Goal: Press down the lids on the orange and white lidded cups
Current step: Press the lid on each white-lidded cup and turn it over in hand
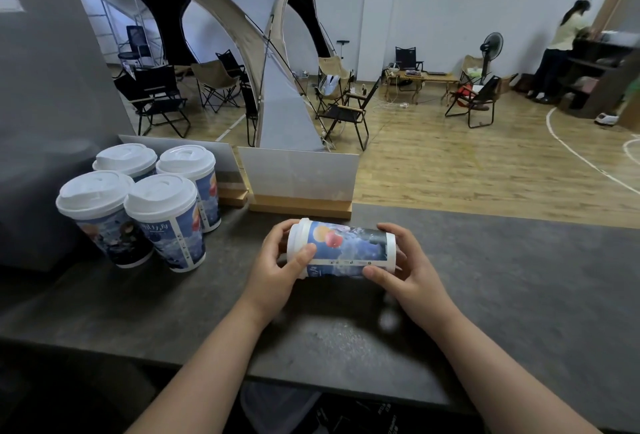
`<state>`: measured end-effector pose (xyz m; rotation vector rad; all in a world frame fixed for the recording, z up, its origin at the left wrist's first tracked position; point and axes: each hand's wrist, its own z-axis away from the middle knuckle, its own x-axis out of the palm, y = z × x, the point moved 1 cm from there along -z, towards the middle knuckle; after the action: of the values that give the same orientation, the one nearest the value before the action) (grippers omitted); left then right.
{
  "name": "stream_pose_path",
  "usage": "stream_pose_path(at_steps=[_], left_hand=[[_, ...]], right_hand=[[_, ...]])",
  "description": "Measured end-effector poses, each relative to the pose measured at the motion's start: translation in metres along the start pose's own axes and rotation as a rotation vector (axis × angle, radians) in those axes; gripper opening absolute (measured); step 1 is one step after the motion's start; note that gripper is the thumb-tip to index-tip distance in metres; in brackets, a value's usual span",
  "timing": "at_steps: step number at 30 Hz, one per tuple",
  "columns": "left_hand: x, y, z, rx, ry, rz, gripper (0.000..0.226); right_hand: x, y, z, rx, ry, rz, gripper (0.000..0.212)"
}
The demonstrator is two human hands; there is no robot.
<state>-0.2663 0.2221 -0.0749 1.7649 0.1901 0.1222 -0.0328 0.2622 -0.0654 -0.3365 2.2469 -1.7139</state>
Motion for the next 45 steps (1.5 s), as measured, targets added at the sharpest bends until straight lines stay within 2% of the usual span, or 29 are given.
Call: stream_pose_path(at_steps=[4,9,13,19,21,23,28,33,36,41,45], left_hand=[[-0.003,-0.001,0.001,0.027,0.009,-0.007,0.058],[-0.001,0.000,-0.001,0.025,0.016,0.001,0.056],[-0.005,0.003,0.003,0.056,0.007,-0.008,0.058],[0.003,0.001,0.000,0.055,-0.072,0.046,0.055],[0.008,0.000,0.001,0.051,-0.135,-0.014,0.049],[0.011,0.000,0.001,0.046,-0.162,-0.076,0.045],[0.010,0.001,-0.002,0.035,-0.121,-0.118,0.040],[0.011,0.001,-0.003,0.099,-0.023,-0.185,0.041],[0.009,0.000,-0.005,0.138,0.006,-0.232,0.039],[0.007,-0.002,-0.002,0.072,-0.082,-0.133,0.047],[0.007,0.001,0.001,0.066,-0.109,-0.019,0.047]], right_hand=[[-0.001,-0.001,-0.001,0.016,0.020,-0.024,0.063],[-0.001,0.002,0.002,-0.048,-0.009,0.074,0.067],[-0.002,0.005,-0.005,0.027,-0.001,0.045,0.075],[-0.010,0.003,-0.007,0.044,0.083,-0.163,0.048],[-0.008,0.002,-0.005,0.027,0.069,-0.140,0.043],[-0.003,-0.002,-0.003,-0.002,0.038,-0.062,0.047],[0.001,-0.001,-0.003,-0.094,0.035,0.076,0.047],[0.002,0.002,-0.004,-0.085,-0.009,0.080,0.058],[0.001,0.005,-0.005,-0.104,0.001,0.076,0.052],[-0.001,0.008,-0.005,-0.115,0.033,0.011,0.038],[0.000,0.005,-0.003,-0.196,0.049,0.094,0.040]])
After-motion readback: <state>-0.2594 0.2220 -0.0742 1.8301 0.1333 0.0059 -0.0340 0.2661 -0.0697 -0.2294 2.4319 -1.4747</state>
